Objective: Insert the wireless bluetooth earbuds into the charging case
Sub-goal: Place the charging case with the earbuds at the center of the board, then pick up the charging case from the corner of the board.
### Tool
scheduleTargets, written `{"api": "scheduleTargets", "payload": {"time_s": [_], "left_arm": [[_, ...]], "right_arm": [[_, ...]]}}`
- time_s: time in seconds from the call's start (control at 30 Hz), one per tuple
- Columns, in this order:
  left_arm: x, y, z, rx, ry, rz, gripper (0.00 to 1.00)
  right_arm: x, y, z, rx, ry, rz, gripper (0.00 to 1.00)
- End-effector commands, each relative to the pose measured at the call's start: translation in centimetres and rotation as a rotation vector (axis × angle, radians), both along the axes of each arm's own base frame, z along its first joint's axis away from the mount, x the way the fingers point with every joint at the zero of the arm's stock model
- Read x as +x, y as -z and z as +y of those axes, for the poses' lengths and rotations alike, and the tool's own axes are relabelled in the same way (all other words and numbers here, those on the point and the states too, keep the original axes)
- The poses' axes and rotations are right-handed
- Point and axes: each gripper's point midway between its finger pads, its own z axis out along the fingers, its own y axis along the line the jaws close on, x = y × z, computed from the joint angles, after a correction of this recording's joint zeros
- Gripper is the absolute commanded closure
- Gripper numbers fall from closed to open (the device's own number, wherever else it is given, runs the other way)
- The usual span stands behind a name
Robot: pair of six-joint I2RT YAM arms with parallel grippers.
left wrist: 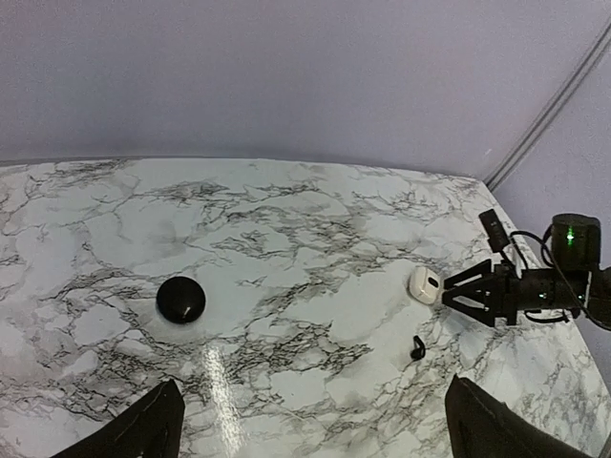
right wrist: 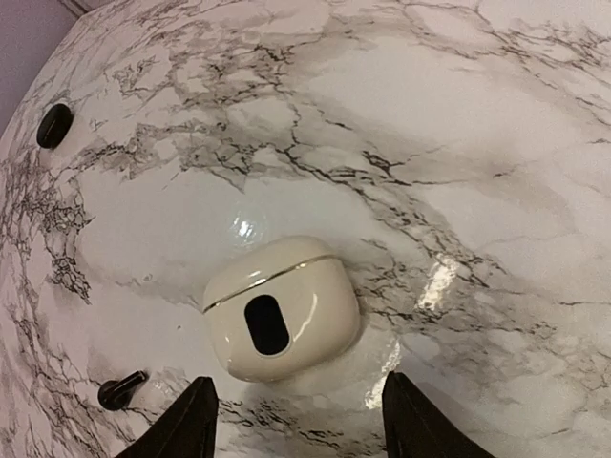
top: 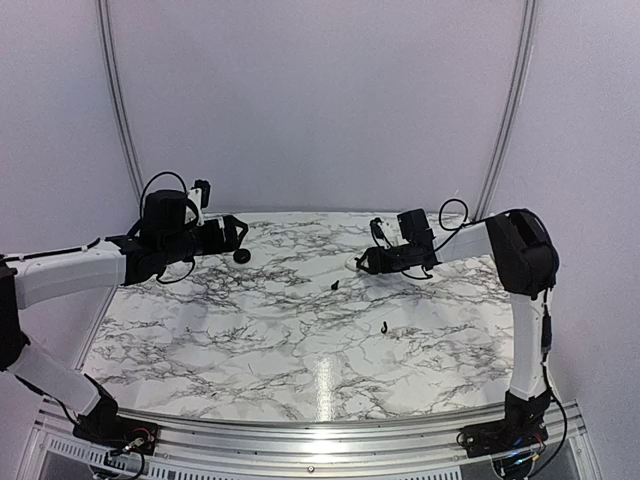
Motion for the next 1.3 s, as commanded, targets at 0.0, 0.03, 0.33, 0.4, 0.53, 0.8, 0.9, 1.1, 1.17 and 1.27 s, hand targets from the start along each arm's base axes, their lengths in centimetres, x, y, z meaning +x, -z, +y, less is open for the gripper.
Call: {"api": "scheduleTargets", "payload": {"time_s": [0.0,0.03,0.33,0.4,0.53,0.8,0.9,1.1,1.17,1.27], "left_arm": [[2.5,3.1,1.8,0.093,-0.067,0.120,0.01],[3.0,3.9,2.3,0.124,-0.085,0.139,0.01],[6.6,10.3,4.0,0.275,-0.121,0.305,0.01],[7.5,11.2,3.8,0.302,-0.105,0.323,0.01],[9.2,13.3,3.7,0.332,-0.057,0.360,0.01],[11.6,17.3,2.7,0.368,0.095,0.406,0.07],[12.3,18.0,2.8,0.397,0.112,0.398,0.08],[13.1,19.4,2.5,0.447,0.162,0.395,0.12],[13.1,19.6,1.8,0.428,0.205,0.397,0.16],[13.2,20.0,1.4,0.422,0.223,0.405,0.21]], "right_arm": [[1.8,-4.1,-2.9,-0.006,0.058,-0.093,0.38],[1.8,-4.6,-3.3,-0.010,0.063,-0.106,0.36],[0.5,-11.0,-4.3,-0.020,0.048,-0.270,0.26],[-0.1,-12.5,-4.5,-0.007,0.045,-0.303,0.23],[-1.3,-14.4,-4.4,0.023,0.031,-0.342,0.20],[-3.1,-17.7,-4.6,0.069,0.005,-0.454,0.10],[-3.3,-19.0,-5.1,0.054,0.024,-0.490,0.02],[-3.6,-21.1,-6.5,0.056,0.079,-0.547,0.01],[-3.9,-21.8,-7.4,0.085,0.100,-0.558,0.01],[-4.3,-22.7,-8.6,0.158,0.113,-0.560,0.01]]}}
